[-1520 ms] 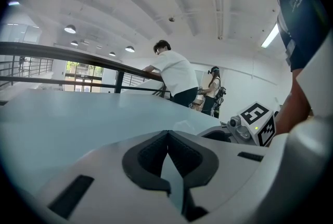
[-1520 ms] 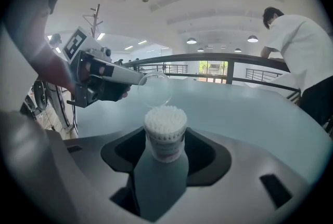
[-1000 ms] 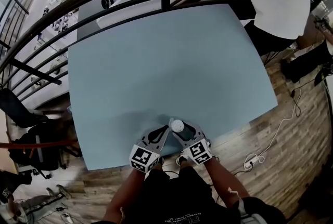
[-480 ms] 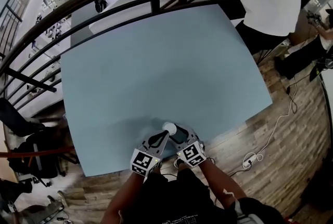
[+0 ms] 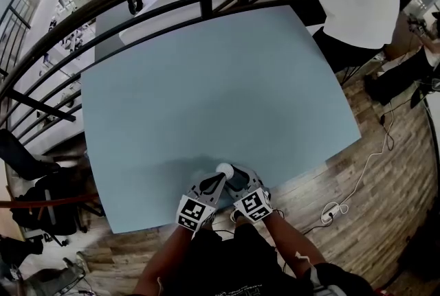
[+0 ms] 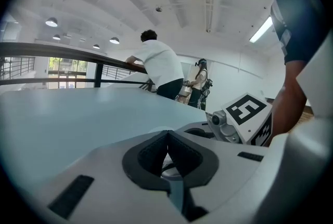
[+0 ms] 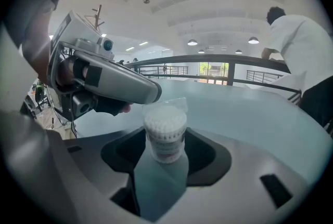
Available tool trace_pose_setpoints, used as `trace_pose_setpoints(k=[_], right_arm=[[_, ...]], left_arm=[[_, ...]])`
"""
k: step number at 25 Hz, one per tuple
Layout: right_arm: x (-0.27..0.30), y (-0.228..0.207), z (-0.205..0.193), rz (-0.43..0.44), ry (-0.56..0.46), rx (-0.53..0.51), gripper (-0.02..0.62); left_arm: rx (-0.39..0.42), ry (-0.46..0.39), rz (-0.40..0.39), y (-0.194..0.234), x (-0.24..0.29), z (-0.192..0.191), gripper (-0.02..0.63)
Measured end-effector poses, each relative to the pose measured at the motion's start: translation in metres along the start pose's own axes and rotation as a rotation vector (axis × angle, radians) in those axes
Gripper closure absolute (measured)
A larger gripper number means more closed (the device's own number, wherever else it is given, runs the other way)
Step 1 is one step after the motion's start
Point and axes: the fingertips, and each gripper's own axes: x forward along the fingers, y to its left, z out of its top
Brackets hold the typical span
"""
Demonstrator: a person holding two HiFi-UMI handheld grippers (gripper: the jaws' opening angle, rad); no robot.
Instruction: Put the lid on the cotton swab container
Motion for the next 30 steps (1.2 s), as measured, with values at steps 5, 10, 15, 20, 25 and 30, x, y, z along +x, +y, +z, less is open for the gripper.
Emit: trace_pose_setpoints(k=[5, 10, 15, 20, 25, 30], right_arm=[[-0.001, 0.003, 0.001, -0.005, -0.004, 0.000, 0.350], [0.000, 0.002, 0.001, -0.005, -0.017, -0.001, 0.350], [0.000, 0.003, 0.001, -0.008, -0.008, -0.002, 0.350], [0.000, 0.003, -0.002, -0.008, -0.004, -0.009, 0.350], [-0.001, 0.003, 0.001, -0.014, -0.001, -0.009, 0.350], [-0.001, 0.003, 0.000, -0.021, -0.002, -0.011, 0.350]], left_arm=[[-0.011, 0.005, -0.009, -0.004, 0.000, -0.004, 0.594], [0.000, 0.016, 0.013, -0.002, 0.004, -0.007, 0.594], [0.009, 0.036, 0.008, -0.002, 0.005, -0.009, 0.594], [0.009, 0.042, 0.029, -0.002, 0.005, -0.011, 0.594], [-0.013, 0.065, 0.058, -0.001, 0.005, -0.011, 0.594], [0.001, 0.072, 0.072, -0.002, 0.005, -0.012, 0.595]])
